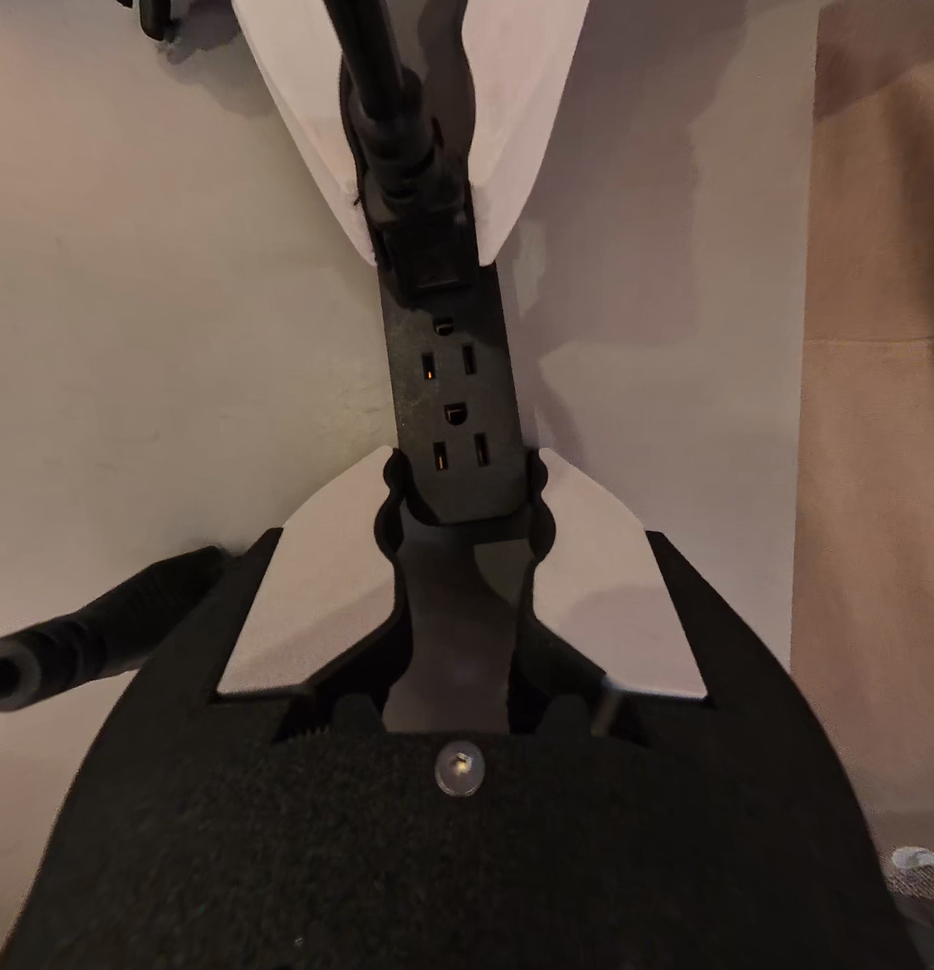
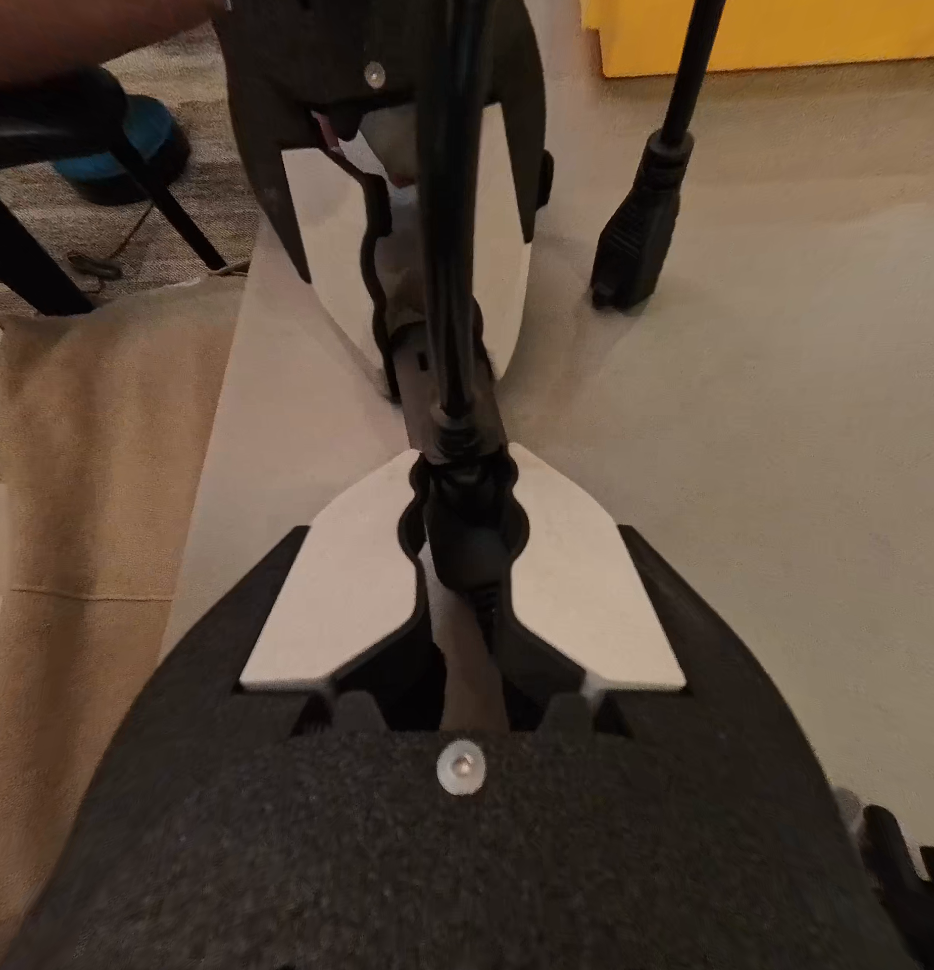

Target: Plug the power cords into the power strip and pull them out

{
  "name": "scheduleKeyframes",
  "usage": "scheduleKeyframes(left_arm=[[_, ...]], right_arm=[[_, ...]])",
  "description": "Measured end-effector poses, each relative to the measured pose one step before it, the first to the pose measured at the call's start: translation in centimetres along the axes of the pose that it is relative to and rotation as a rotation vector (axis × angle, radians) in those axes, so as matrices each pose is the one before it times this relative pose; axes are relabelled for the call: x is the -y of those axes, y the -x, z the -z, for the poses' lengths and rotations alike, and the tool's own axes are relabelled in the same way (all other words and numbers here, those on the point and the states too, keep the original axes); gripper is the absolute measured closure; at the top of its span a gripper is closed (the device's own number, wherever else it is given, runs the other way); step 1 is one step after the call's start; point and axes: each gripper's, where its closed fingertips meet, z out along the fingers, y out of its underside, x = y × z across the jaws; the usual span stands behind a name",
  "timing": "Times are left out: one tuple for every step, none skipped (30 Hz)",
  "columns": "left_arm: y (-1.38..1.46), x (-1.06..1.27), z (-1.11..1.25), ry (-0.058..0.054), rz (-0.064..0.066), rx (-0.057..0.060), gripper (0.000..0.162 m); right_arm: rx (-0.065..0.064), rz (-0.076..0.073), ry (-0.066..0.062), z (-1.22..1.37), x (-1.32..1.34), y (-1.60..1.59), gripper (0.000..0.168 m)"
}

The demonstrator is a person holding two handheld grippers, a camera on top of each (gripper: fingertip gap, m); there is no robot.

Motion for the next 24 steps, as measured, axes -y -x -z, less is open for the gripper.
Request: scheduleKeyframes(left_arm=[[0.019, 0.058, -0.027, -0.0141, -0.0017, -0.0010, 0.117], [0.003, 0.088, -0.037, -0.0200, 0.0081, -0.0057, 0.117], [-0.011, 0.086, 0.002, -0.0210, 0.0069, -0.0080, 0.117], [-0.043, 0.091, -0.026, -0.0171, 0.0103, -0.0100, 0.117], [-0.038, 0.071, -0.006, -0.0079, 0.0108, -0.0081, 0.117], [-0.055, 0.028, -0.012, 0.0000, 0.0018, -0.0043, 0.118], [-0.094, 0.021, -0.001, 0.0050, -0.0005, -0.0030, 0.117], [-0.097, 0.018, 0.028, 0.0053, -0.0007, -0.0017, 0.118], [0.023, 0.174, 0.118, -0.0095, 0.0051, 0.0067, 0.118], [0.227, 0.566, 0.407, -0.0425, 0.0173, 0.0160, 0.118], [0.427, 1.037, 0.760, -0.0770, 0.0242, 0.0236, 0.118], [0.501, 1.458, 1.023, -0.1047, 0.0291, 0.0236, 0.117], [0.530, 1.693, 1.113, -0.1162, 0.0402, 0.0188, 0.112], [0.458, 1.621, 0.966, -0.1089, 0.0552, 0.0083, 0.100], [0.516, 1.334, 0.758, -0.0877, 0.0679, 0.0097, 0.093], [0.498, 0.992, 0.514, -0.0713, 0.0718, 0.0104, 0.094], [0.184, 0.751, 0.185, -0.0653, 0.0692, -0.0031, 0.091], [-0.159, 0.458, -0.206, -0.0510, 0.0594, -0.0140, 0.087], [-0.330, 0.025, -0.563, -0.0227, 0.0455, -0.0116, 0.083], [-0.598, -0.214, -0.809, -0.0069, 0.0337, -0.0153, 0.079], [-0.766, -0.145, -0.930, -0.0101, 0.0221, -0.0151, 0.075], [-0.707, 0.195, -0.868, -0.0257, 0.0127, -0.0041, 0.074], [-0.378, 0.601, -0.617, -0.0454, 0.0120, 0.0195, 0.072], [0.160, 0.708, -0.257, -0.0485, 0.0067, 0.0414, 0.077]], right_arm=[[-0.0007, -0.0004, -0.0048, 0.039, -0.048, 0.004, 0.143], [0.0036, -0.0084, -0.0113, 0.075, -0.049, -0.053, 0.143], [0.0092, -0.0109, -0.0176, 0.119, -0.056, -0.054, 0.143], [0.0132, -0.0190, -0.0185, 0.096, -0.047, -0.007, 0.143], [0.0066, -0.0195, -0.0157, 0.051, 0.002, -0.005, 0.143], [0.0021, -0.0124, -0.0091, 0.013, 0.005, 0.038, 0.143], [-0.0001, -0.0087, 0.0003, 0.011, -0.002, 0.091, 0.143], [-0.0056, -0.0115, 0.0012, 0.020, 0.042, 0.054, 0.143], [-0.0057, -0.0156, -0.0080, 0.101, 0.180, 0.039, 0.143], [-0.0041, -0.0184, -0.0238, 0.310, 0.428, -0.025, 0.143], [-0.0034, -0.0302, -0.0386, 0.413, 0.592, -0.222, 0.144], [0.0135, -0.0504, -0.0569, 0.537, 0.936, 0.007, 0.143], [0.0255, -0.0691, -0.0771, 0.734, 1.197, -0.033, 0.144], [0.0327, -0.0754, -0.0908, 0.745, 1.360, 0.038, 0.144], [0.0260, -0.0695, -0.0758, 0.610, 1.129, 0.014, 0.144], [0.0050, -0.0551, -0.0638, 0.390, 0.835, -0.190, 0.144], [-0.0026, -0.0414, -0.0544, 0.179, 0.587, -0.216, 0.144], [0.0037, -0.0366, -0.0532, 0.042, 0.524, 0.021, 0.144], [0.0196, -0.0289, -0.0541, -0.066, 0.551, 0.279, 0.144], [0.0279, -0.0327, -0.0607, -0.108, 0.566, 0.410, 0.144], [0.0211, -0.0281, -0.0613, -0.176, 0.538, 0.292, 0.144], [0.0096, -0.0191, -0.0454, -0.229, 0.302, 0.122, 0.144], [0.0041, -0.0044, -0.0340, -0.296, 0.068, 0.111, 0.144], [-0.0006, 0.0036, -0.0404, -0.154, 0.230, 0.105, 0.145]])
